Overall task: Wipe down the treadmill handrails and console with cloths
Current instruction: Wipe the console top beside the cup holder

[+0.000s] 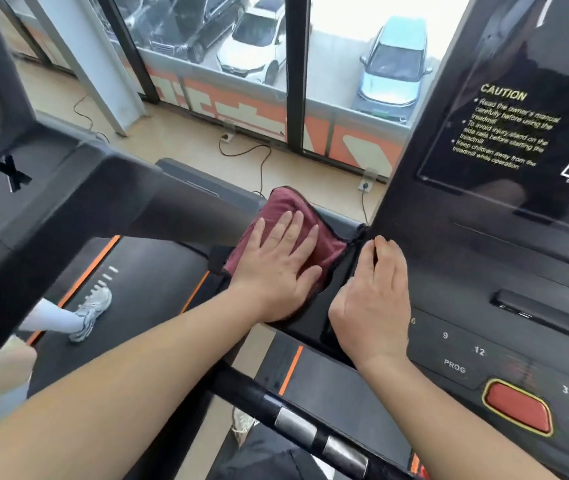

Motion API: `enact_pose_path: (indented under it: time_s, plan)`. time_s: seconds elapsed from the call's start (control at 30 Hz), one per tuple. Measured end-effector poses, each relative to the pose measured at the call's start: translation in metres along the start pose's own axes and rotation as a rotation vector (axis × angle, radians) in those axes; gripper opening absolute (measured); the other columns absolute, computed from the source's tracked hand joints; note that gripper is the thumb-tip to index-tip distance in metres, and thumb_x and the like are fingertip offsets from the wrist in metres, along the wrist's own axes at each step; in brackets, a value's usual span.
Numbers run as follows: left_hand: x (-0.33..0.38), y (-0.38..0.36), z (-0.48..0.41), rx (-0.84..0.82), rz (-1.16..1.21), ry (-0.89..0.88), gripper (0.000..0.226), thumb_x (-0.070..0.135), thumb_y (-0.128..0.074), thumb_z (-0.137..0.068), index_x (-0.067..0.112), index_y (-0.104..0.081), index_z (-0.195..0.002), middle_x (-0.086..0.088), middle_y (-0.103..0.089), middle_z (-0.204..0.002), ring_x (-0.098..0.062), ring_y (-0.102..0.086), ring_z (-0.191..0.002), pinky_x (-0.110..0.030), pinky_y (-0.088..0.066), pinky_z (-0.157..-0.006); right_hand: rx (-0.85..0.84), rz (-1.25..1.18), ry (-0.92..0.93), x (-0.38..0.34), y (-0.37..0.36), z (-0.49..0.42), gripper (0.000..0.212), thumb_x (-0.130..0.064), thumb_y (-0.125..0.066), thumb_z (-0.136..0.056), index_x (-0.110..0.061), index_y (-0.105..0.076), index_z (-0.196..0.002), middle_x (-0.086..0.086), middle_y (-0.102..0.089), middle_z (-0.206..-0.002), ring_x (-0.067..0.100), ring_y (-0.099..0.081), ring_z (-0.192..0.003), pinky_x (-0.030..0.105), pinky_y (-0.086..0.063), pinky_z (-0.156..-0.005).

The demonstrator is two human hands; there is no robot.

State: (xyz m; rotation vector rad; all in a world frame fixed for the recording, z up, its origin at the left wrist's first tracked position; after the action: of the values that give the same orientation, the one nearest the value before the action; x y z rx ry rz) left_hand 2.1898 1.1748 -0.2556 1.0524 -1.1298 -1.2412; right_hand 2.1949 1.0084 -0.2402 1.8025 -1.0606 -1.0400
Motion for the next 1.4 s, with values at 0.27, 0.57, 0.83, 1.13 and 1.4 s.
enact_pose_path:
  time_s: [0.27,0.57,0.83,1.13,1.4]
  plan:
    - [0.006,0.021,-0.089,0.001,0.047,0.005,0.064,0.063,-0.008,-0.100,0.042,-0.025,-0.158,0.000,-0.011,-0.172,-0.021,0.001,-0.158,-0.058,0.009,-0.123,-0.012,0.052,0.018,-0.002,-0.002,-0.002,0.061,-0.012,-0.042,-0.086,0.013,-0.045,-0.142,0.025,-0.047,-0.145,0.042,-0.035,-0.143,0.053,-0.031,-0.119]
    - [0.018,-0.002,0.019,-0.113,0.075,-0.154,0.065,0.051,-0.004,-0.105,0.023,0.013,-0.162,0.000,0.027,-0.167,-0.014,0.031,-0.151,-0.044,0.013,-0.126,-0.153,0.125,0.129,0.016,0.008,0.002,0.071,-0.044,-0.043,-0.097,0.002,-0.042,-0.150,0.017,-0.041,-0.157,0.032,-0.029,-0.150,0.045,-0.027,-0.123]
    - [0.019,0.001,0.033,-0.110,0.094,-0.173,0.064,0.051,-0.005,-0.105,0.026,-0.005,-0.164,0.009,0.009,-0.170,-0.003,0.018,-0.154,-0.039,0.014,-0.125,-0.110,0.080,0.126,0.014,0.008,0.001,0.062,-0.033,-0.047,-0.100,0.005,-0.043,-0.149,0.020,-0.043,-0.154,0.035,-0.031,-0.148,0.046,-0.027,-0.123]
    - [0.036,0.003,0.050,0.049,0.245,-0.048,0.045,0.041,-0.028,-0.109,0.025,-0.054,-0.142,0.001,-0.049,-0.155,-0.012,-0.036,-0.146,-0.036,-0.005,-0.127,-0.122,0.091,0.132,0.014,0.009,0.004,0.061,-0.033,-0.039,-0.101,0.005,-0.042,-0.149,0.019,-0.041,-0.155,0.033,-0.028,-0.151,0.044,-0.023,-0.125]
    - [-0.016,-0.005,0.121,0.017,0.219,0.191,0.067,0.052,-0.009,-0.104,0.022,-0.022,-0.163,-0.007,-0.010,-0.171,-0.022,-0.008,-0.158,-0.044,-0.010,-0.128,-0.110,0.031,0.133,0.009,0.010,0.007,0.061,-0.036,-0.043,-0.099,0.006,-0.048,-0.143,0.021,-0.046,-0.146,0.039,-0.036,-0.142,0.050,-0.028,-0.121]
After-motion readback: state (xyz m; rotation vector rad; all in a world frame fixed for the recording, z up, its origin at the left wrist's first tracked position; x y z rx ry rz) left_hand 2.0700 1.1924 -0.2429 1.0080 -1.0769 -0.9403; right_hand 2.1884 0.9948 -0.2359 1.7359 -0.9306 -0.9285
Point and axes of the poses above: each hand's wrist, its own z-axis away from the middle knuckle, its own y-axis out of the back of the hand, x = y × z, the point moved 4 cm from there along -z, towards the middle knuckle
